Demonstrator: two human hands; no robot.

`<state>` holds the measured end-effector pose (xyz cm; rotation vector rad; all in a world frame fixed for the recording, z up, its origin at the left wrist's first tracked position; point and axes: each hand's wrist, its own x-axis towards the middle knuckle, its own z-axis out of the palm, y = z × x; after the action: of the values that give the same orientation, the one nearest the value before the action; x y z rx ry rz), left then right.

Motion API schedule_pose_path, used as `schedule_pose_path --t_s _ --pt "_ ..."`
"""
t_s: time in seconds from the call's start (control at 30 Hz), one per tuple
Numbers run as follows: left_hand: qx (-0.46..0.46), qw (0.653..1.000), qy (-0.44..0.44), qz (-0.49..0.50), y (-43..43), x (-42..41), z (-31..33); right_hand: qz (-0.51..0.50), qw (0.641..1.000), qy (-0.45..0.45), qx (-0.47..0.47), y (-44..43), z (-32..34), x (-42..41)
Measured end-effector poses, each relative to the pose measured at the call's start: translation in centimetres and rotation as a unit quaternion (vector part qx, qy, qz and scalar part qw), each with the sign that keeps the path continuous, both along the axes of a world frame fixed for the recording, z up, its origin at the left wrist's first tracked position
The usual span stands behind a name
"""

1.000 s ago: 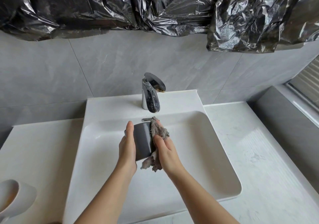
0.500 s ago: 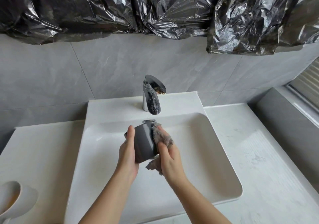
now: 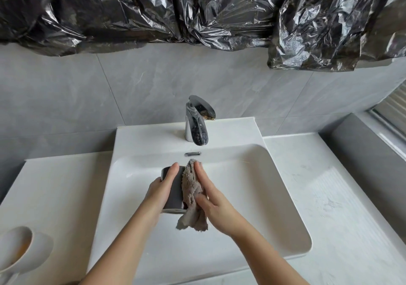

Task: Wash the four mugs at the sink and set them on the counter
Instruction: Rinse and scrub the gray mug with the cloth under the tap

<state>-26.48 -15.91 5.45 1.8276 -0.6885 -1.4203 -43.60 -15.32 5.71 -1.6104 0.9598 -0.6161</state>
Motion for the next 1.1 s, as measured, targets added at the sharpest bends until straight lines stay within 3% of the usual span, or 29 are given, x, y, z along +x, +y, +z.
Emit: schedule_pose_path --t_s 0.17,0.37,0.47,0.6,0.67,0.73,0.8,0.83,0.93,1.03,1.1 --pt "0.052 0.986 -0.051 -0.152 -0.5 1.9 -1.1 0.0 0.995 0.091 -0.039 -2.7 -0.2 -1.7" --pt "0.092 0.961 0.035 -0.258 -0.9 1.3 0.9 0.064 0.992 -0.018 0.106 -2.7 0.2 -1.4" --pt "0.117 0.97 0.052 -0.207 -1.3 1.3 0.8 0.018 0.988 -0.053 0.147 -2.1 0.0 -1.0" --pt "0.012 0.997 0.064 -0.031 0.0 0.9 -0.1 -0.094 0.989 0.005 0.111 -2.0 -0.3 -0.6" --pt "-0.098 0.993 0.028 -0.058 1.5 0.7 -0.4 -0.124 0.989 0.062 0.056 -2.4 0.0 -0.5" --pt "-0.164 0.968 -0.025 -0.19 2.5 0.6 -0.2 -0.114 0.988 0.1 0.02 -2.7 0.8 -0.4" --pt "-0.162 0.938 -0.094 -0.292 2.3 0.5 -0.4 -0.082 0.989 0.121 0.001 -2.9 1.7 0.1" --pt "-0.148 0.939 -0.096 -0.296 2.1 0.4 -0.3 -0.068 0.989 0.135 -0.011 -2.9 2.0 0.3" --pt "-0.149 0.957 -0.068 -0.24 1.6 -0.4 -0.3 -0.037 0.983 0.176 -0.046 -2.9 2.5 1.1" --pt "-0.159 0.961 -0.053 -0.22 1.8 -0.6 -0.7 0.019 0.977 0.212 -0.016 -3.5 3.4 0.7" --pt "-0.154 0.966 -0.003 -0.207 2.1 -0.5 -1.0 0.003 0.989 0.141 0.043 -3.8 3.3 -0.5"
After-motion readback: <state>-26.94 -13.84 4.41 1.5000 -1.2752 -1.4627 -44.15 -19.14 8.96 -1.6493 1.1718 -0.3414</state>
